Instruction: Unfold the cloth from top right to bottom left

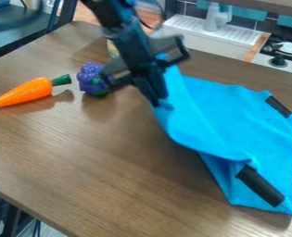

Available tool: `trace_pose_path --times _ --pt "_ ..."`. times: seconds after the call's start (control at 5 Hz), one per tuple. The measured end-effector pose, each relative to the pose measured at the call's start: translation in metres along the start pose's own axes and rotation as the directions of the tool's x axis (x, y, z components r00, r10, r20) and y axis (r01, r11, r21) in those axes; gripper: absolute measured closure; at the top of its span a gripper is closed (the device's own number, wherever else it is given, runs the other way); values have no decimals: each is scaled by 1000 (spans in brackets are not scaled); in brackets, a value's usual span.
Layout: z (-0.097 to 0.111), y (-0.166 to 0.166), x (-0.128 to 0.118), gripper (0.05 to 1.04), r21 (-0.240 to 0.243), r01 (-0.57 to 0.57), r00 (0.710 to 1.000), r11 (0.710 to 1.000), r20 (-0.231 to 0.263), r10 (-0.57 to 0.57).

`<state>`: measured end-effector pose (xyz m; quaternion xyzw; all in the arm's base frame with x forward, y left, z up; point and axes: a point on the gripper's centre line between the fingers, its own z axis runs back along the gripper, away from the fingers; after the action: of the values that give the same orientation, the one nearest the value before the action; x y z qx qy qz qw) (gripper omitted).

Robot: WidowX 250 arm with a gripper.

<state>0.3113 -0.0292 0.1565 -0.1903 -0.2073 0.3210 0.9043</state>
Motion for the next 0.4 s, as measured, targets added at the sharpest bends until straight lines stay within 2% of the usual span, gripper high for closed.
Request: trace_pose_path --times 0.2,0.4 --pt "15 16 -1 1035 -17 -11 1000 1000 -5 11" --pt "28 31 -3 1035 -25 -8 1000 1000 11 9"
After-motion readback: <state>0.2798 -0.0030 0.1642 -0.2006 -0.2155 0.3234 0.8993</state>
